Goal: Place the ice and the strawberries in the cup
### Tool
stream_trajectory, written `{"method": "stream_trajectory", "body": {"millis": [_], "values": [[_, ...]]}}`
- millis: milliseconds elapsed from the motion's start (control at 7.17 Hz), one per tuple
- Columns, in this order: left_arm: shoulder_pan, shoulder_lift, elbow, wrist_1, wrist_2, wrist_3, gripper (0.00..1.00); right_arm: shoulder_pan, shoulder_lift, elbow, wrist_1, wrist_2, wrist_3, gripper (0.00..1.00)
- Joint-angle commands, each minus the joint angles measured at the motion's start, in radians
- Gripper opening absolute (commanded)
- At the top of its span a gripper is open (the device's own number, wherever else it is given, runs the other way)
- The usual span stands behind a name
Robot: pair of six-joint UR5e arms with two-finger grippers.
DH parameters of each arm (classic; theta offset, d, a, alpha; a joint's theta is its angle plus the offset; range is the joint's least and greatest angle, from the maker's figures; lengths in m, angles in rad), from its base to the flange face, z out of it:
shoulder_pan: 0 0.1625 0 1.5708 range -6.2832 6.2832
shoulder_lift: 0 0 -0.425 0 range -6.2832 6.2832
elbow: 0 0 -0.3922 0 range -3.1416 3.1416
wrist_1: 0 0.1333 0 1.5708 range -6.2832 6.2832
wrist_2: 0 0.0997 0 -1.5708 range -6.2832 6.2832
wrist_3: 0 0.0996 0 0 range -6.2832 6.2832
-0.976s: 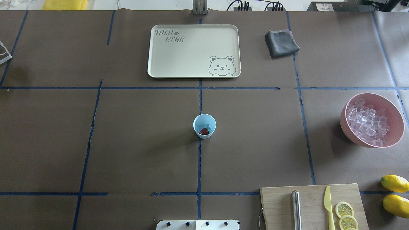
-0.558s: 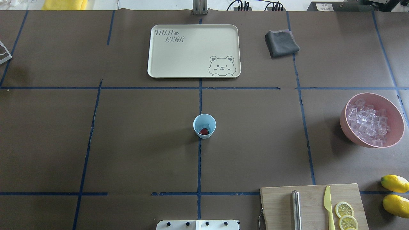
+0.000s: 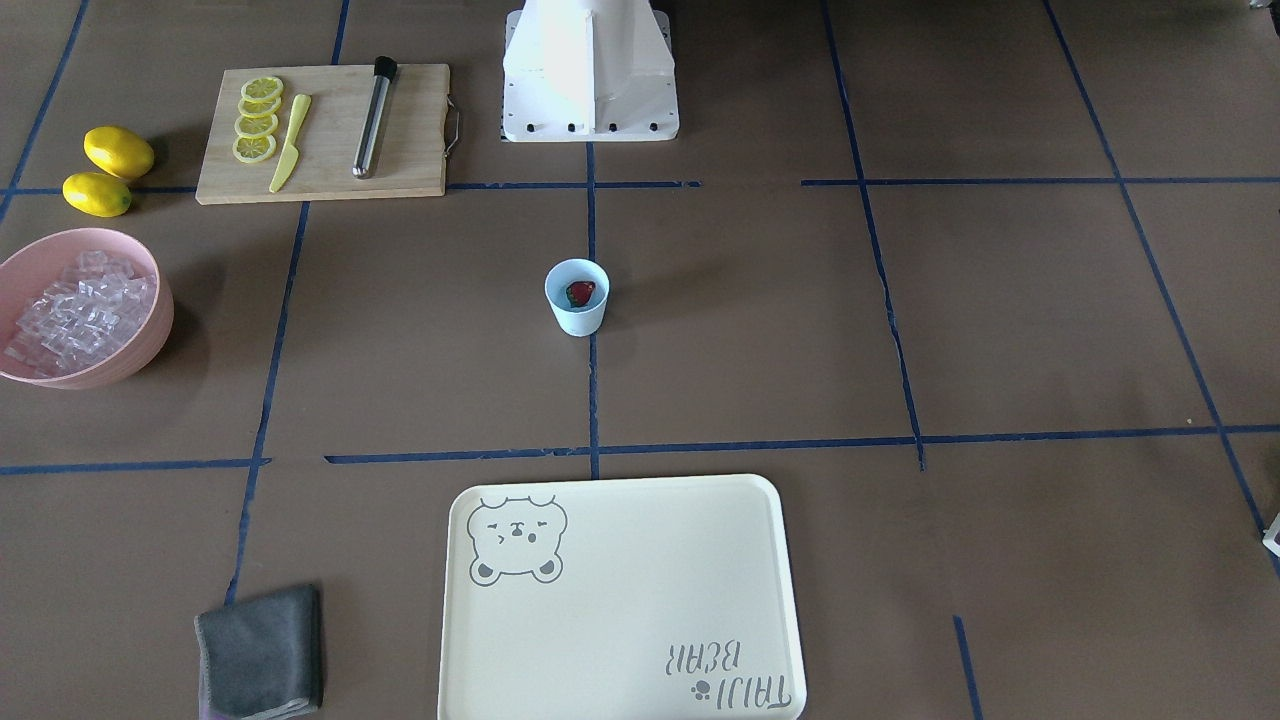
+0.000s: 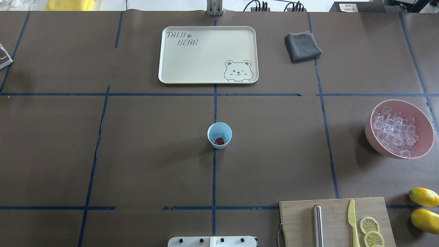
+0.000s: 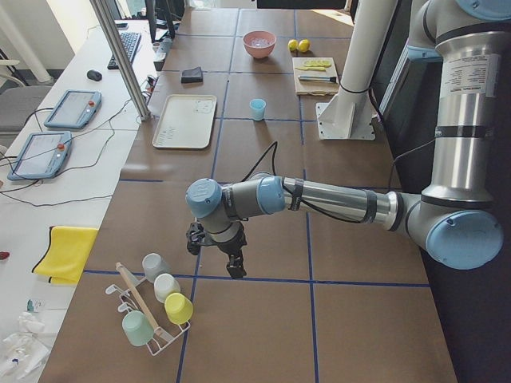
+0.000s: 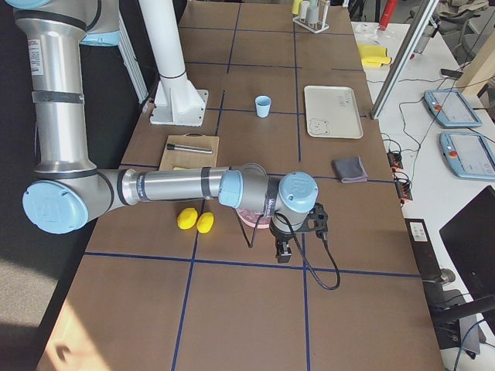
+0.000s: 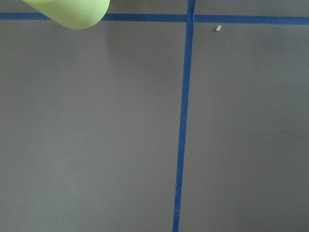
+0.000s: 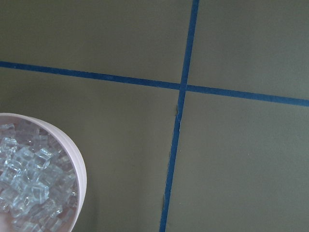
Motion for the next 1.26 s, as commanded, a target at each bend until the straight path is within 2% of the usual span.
{"method": "stream_trajectory", "body": {"millis": [0,558,837,1116], "values": [[-0.002,0.005,0.021,-0.042,-0.025,0.009,1.0,0.001,0.016,-0.126,0.159,0.024,0.022,1.0],[-0.012,0.007,0.064,-0.073,-0.022,0.026,1.0,0.014,0.034,-0.107,0.181,0.024,0.141,1.0],[-0.014,0.052,0.067,-0.135,-0.021,0.045,1.0,0.014,0.034,-0.097,0.181,0.024,0.143,1.0],[-0.017,0.056,0.073,-0.166,-0.019,0.042,1.0,0.016,0.034,-0.093,0.181,0.024,0.141,1.0]]}}
